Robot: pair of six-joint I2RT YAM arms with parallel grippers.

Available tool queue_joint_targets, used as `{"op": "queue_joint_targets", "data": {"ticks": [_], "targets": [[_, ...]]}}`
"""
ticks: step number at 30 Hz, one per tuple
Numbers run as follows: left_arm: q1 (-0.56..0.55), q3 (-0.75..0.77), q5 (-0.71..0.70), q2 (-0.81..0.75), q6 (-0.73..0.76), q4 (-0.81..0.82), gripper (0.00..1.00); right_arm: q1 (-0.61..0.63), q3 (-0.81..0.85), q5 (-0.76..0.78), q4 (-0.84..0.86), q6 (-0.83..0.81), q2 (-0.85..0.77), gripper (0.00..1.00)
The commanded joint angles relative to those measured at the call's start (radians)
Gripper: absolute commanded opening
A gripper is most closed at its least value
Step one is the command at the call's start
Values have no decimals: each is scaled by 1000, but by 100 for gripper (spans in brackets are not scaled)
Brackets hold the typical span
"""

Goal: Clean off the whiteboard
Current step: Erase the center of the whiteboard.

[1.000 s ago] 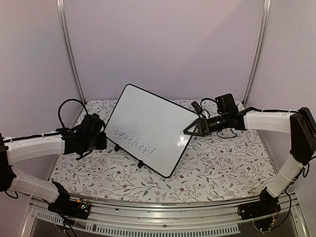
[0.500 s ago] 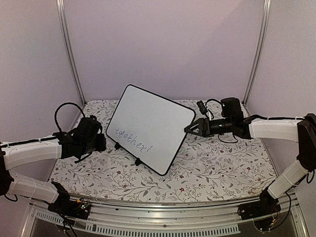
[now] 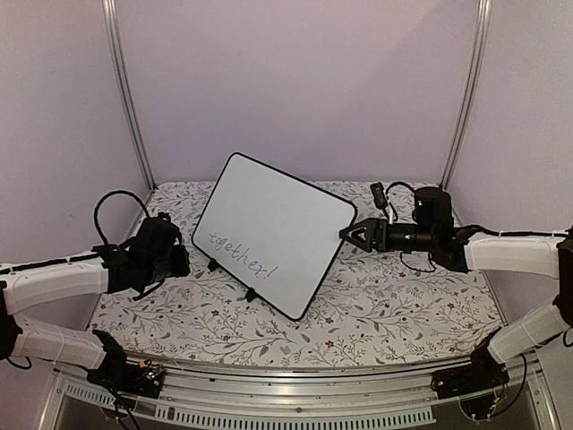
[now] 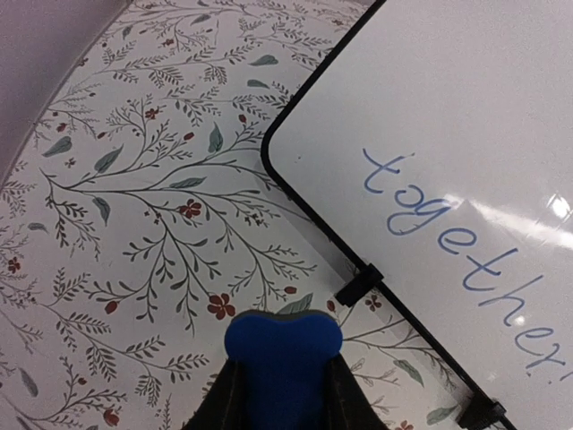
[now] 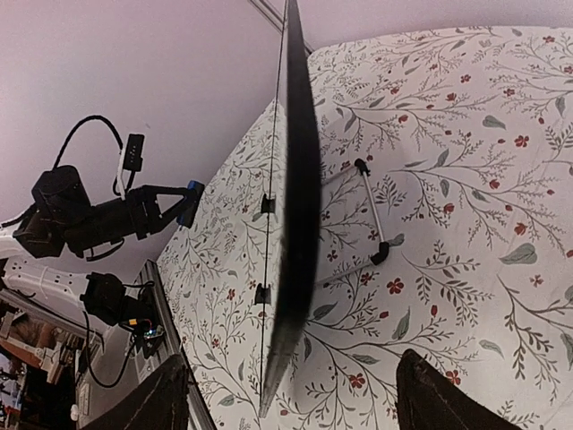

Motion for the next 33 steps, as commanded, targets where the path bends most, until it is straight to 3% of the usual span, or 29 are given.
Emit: {"op": "queue_joint_targets", "data": {"ticks": [1,12,18,21,25,33], "targets": [[11,-15,-21,-3,-27,39,0,47,-73,71,166,72,24,78],[11,-33,-40,1,-49,51,0,144,-20,94,350,118,205,72],[11,-47,-52,-8,-56,44,0,152,39,51,415,169,322,47],[11,-56,-62,-19,-60,39,0,151,48,46,416,185,328,28],[11,-68,-66,-36,-60,41,0,142,66,31,359,176,298,12],[9,-116,-16,-52,-34,106,0,-9,145,-129,136,109,272,1]]}}
